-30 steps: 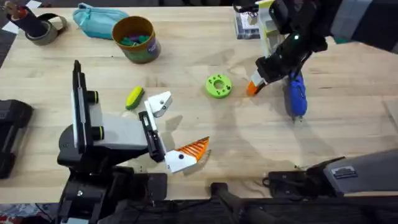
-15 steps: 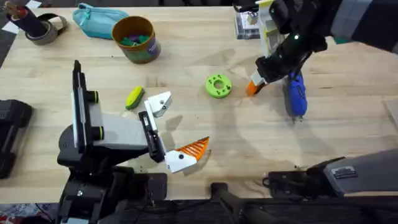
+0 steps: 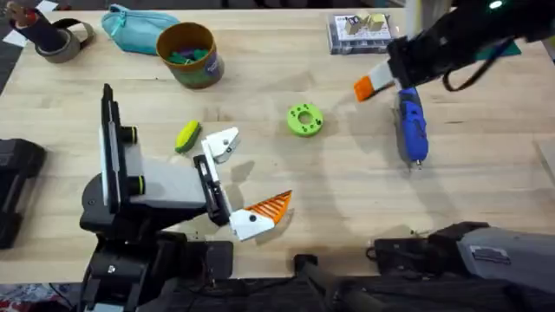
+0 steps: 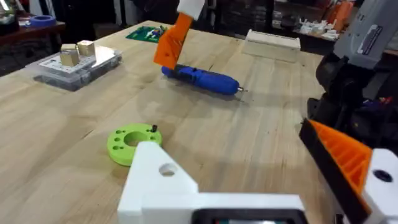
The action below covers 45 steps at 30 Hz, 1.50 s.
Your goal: Pick up the gripper from the table and insert it into the empty holder that is missing its gripper. Then pick up a screw, insert it into the mounting hole, and use the screwdriver to tighten it. Finally, clean up the table by picking up the vegetable and placing it into the bucket.
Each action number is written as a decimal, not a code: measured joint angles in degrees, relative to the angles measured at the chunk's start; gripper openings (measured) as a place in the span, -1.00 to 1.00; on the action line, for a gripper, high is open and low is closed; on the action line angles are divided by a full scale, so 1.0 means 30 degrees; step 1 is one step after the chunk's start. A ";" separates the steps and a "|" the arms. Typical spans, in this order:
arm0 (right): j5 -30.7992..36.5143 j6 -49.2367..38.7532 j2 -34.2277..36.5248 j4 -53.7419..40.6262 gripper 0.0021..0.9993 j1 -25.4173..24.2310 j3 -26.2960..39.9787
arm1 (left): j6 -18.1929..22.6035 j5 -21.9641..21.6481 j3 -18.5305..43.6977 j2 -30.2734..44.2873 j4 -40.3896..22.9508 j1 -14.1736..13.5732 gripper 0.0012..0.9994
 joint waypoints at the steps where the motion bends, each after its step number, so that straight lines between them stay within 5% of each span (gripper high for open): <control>1: -0.0376 0.0000 -0.0315 0.0060 -0.98 0.0007 0.0085 | 0.0000 0.0000 0.0000 0.0000 0.0000 0.0000 0.98; 12: -0.3309 0.1082 -0.2632 0.2253 -0.98 0.0007 0.0216 | -0.0007 0.0007 0.0000 0.0000 -0.0061 0.0000 0.98; 26: -0.5997 0.2602 -0.2780 0.4574 -0.98 0.0007 0.0223 | -0.0007 0.0022 0.0000 0.0000 -0.0080 0.0000 0.98; 45: -0.9922 0.3067 -0.2780 0.3035 -0.98 0.0013 0.0223 | -0.0007 0.0022 0.0000 0.0000 -0.0080 0.0000 0.98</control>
